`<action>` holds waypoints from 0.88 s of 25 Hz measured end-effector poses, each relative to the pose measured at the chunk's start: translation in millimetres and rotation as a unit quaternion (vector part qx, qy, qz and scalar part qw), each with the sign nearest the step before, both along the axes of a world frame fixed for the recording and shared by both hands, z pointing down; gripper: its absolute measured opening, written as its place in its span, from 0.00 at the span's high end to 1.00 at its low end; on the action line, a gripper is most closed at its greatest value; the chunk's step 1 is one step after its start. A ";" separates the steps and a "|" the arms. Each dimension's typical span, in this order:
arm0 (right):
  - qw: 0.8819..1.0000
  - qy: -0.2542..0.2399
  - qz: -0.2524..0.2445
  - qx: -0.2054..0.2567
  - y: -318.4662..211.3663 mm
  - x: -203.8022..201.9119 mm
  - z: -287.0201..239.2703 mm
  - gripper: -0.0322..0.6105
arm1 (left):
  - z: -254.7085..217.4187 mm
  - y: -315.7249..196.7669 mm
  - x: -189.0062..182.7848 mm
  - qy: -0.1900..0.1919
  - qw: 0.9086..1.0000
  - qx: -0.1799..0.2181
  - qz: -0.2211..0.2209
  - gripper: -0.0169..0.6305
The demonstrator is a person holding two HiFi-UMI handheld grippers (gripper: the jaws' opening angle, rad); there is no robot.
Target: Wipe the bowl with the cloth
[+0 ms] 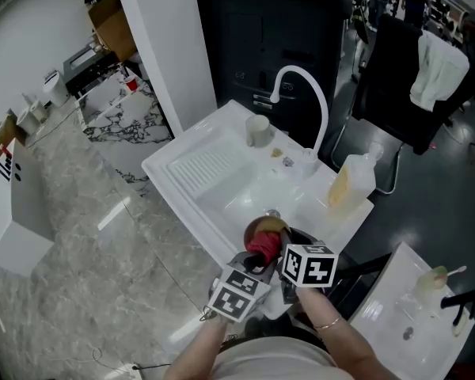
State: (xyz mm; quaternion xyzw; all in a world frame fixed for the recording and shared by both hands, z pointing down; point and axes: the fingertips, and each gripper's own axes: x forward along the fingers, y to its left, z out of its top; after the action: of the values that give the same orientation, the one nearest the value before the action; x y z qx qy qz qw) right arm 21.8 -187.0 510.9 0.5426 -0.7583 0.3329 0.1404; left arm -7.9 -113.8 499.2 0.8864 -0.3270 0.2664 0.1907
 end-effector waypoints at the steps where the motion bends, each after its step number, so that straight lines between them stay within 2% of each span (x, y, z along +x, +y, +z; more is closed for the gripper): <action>1: 1.000 -0.001 0.002 0.000 -0.3 -0.4 0.3 0.90 | -0.3 -0.3 -2.8 -0.007 1.000 0.007 0.001 0.90; 9: 1.000 0.000 0.009 0.001 -4.6 4.0 0.1 0.90 | -4.9 -3.9 -28.0 -0.025 0.999 0.031 -0.027 0.90; 22: 1.000 0.010 0.008 0.003 -2.0 3.7 1.8 0.90 | -26.9 -14.7 -73.9 -0.012 0.992 0.061 -0.113 0.90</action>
State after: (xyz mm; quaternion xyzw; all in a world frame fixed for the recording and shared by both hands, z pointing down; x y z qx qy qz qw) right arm 25.5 -188.9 512.7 0.5526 -0.7535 0.3261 0.1433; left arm -81.8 -128.6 472.2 0.8505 -0.4431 0.2333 0.1610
